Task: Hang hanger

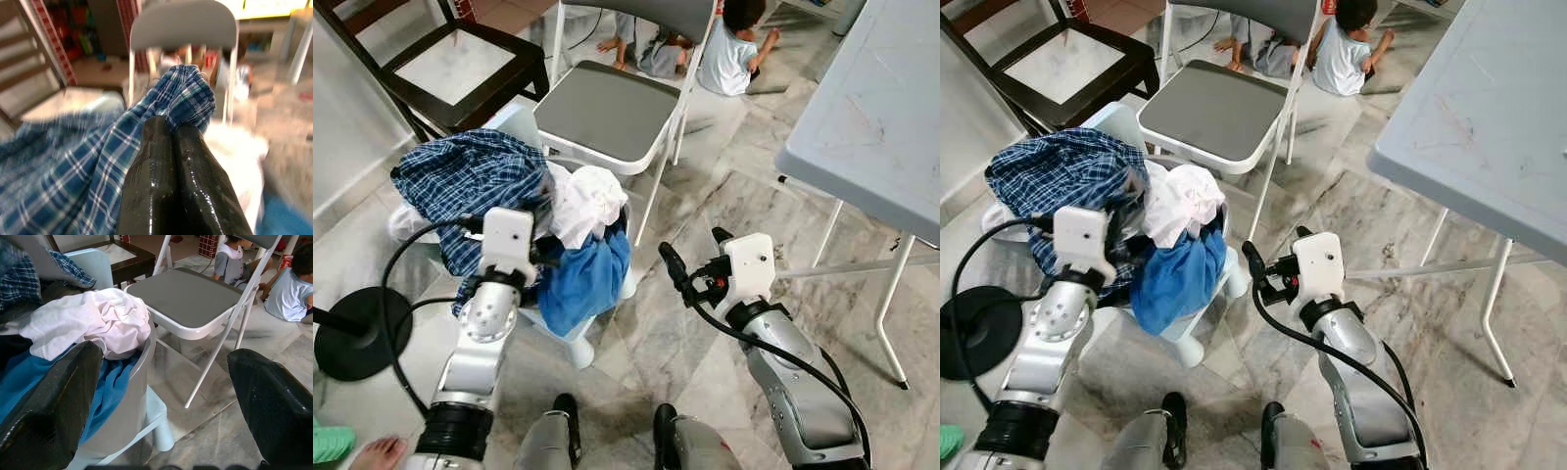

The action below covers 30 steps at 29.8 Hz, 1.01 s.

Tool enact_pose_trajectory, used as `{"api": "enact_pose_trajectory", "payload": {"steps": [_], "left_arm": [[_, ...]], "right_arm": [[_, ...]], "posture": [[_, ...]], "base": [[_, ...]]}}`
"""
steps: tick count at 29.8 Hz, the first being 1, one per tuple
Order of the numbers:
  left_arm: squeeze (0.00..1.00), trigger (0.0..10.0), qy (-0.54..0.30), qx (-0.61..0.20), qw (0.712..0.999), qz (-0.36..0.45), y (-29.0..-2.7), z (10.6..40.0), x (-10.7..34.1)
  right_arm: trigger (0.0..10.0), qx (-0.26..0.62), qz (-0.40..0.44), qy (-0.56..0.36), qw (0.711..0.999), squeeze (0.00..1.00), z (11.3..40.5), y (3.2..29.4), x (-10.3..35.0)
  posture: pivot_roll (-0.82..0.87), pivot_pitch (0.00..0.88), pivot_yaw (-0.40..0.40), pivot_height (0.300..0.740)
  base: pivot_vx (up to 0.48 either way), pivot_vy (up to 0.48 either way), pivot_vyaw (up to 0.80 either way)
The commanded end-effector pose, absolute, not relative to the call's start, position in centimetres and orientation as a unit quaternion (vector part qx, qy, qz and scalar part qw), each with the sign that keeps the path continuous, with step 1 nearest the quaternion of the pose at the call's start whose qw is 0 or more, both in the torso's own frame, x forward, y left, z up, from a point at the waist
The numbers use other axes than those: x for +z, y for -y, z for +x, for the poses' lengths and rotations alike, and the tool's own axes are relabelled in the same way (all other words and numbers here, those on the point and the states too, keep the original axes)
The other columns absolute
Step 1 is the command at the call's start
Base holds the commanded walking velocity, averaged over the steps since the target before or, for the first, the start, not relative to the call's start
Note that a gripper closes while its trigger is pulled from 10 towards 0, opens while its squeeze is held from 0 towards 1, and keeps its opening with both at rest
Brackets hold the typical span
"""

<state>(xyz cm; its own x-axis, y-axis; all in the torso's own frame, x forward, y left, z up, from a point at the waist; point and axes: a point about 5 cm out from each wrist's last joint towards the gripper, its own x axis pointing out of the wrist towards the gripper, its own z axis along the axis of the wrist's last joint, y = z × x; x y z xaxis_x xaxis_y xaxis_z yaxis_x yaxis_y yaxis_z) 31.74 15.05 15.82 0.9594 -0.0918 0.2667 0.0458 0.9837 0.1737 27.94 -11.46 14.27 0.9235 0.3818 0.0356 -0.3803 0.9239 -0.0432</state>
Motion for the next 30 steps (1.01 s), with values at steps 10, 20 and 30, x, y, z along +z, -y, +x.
{"api": "enact_pose_trajectory", "payload": {"steps": [10, 20, 30], "left_arm": [[0.0, 0.0, 0.048, 0.168, 0.985, -0.019, -21.7, 28.8, 12.5], [0.0, 10.0, -0.045, 0.136, 0.989, -0.027, -20.4, 28.0, 8.6], [1.0, 10.0, -0.051, 0.123, 0.987, 0.088, -21.2, 27.8, 8.5]], "right_arm": [[10.0, 0.196, -0.021, 0.011, 0.98, 0.0, 27.8, 11.5, 13.7], [10.0, 0.202, -0.025, 0.012, 0.979, 0.0, 27.9, 11.4, 13.8], [10.0, 0.198, -0.026, 0.012, 0.98, 0.0, 27.8, 11.5, 13.7]], "posture": [[0.04, 0.306, -0.038, 0.74], [0.03, 0.307, -0.047, 0.74], [0.02, 0.302, -0.037, 0.74]], "base": [[0.0, 0.0, 0.0], [0.0, 0.0, 0.0], [0.0, 0.0, 0.0]]}}
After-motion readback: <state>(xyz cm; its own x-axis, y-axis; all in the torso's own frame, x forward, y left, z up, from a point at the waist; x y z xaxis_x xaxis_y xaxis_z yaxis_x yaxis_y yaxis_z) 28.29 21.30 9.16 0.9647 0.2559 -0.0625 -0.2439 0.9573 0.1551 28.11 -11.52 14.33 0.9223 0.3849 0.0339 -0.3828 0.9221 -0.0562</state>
